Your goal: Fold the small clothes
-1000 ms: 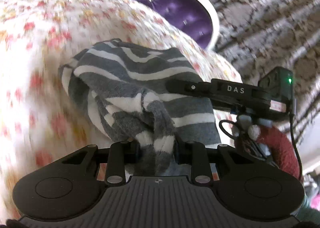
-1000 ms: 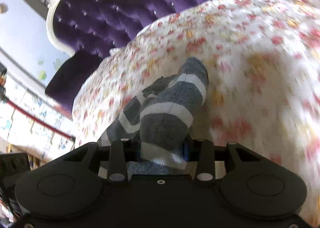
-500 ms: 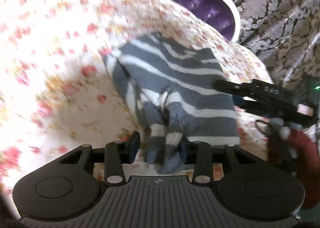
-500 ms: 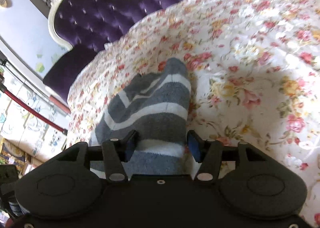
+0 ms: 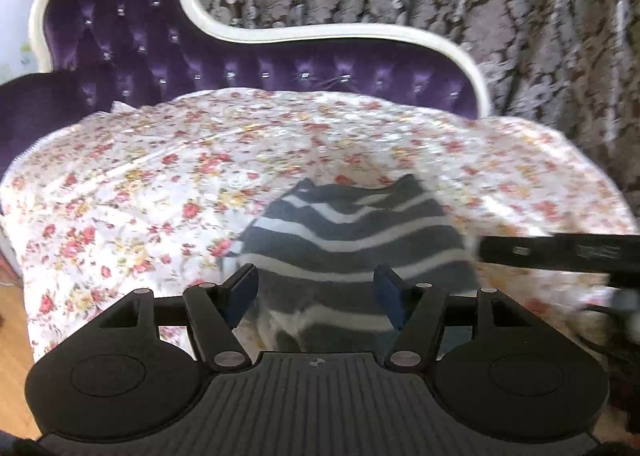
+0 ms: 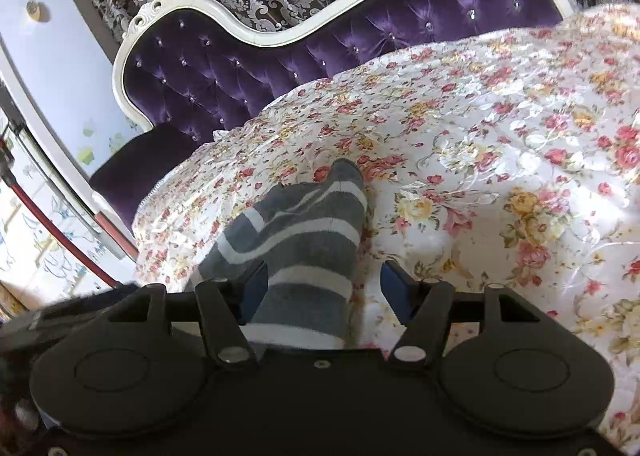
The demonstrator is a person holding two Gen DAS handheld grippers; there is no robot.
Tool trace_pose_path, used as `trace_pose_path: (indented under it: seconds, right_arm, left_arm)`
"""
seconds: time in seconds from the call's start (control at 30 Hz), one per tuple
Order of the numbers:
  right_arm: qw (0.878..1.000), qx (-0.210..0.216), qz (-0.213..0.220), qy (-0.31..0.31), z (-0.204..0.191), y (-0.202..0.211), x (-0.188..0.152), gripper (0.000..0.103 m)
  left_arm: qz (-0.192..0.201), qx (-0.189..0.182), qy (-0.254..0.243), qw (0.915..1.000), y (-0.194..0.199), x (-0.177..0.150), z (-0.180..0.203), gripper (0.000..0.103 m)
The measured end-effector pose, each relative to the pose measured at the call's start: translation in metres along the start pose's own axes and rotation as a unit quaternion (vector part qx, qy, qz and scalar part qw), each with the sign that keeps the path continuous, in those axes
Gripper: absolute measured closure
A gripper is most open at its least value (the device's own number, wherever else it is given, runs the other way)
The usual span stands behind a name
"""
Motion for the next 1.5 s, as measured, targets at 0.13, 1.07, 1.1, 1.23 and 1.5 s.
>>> trace_pose_path:
  seconds: [0.13, 1.07, 1.1, 1.23, 1.5]
  right_arm:
    - [0.999, -0.019, 0.011, 0.033, -0.005, 0.004, -0.003, 0.036]
    - [0.986, -0.104, 0.003, 0.134, -0.025, -0.051, 0.017, 0.03]
    - [0.985, -0.103, 0.0, 0.135, -0.027, -0.044, 0.011, 0.03]
    - [0.981, -0.129, -0.031, 0.143, -0.022, -0.047, -0.016, 0.029]
    - [0.98, -0.134, -0.009, 0.147, -0.023, -0.04, -0.014, 0.024]
  left_arm:
    - [-0.053, 0.023, 0.027, 0.998, -0.03, -0.022, -0.02, 0.038]
    - [-0.052, 0.007, 0.114, 0.9921, -0.031, -0.042, -0.041, 0.019]
    - [-0.052, 0.008, 0.114, 0.9921, -0.031, -0.042, -0.041, 0.019]
    - [-0.051, 0.01, 0.11, 0.9926, -0.031, -0.042, -0.04, 0.019]
    - [-0.048, 0.013, 0.107, 0.993, -0.027, -0.038, -0.039, 0.018]
Point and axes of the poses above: each gripper's, at about its wrist camera, not at the fingertips, and y roughly against the way its jaws point, z to its right, x to its top, the point moved 6 cm from there along -y, roughly the way its jaws point, and after that the axes turned 3 degrees about -x, right-handed, at the moved point
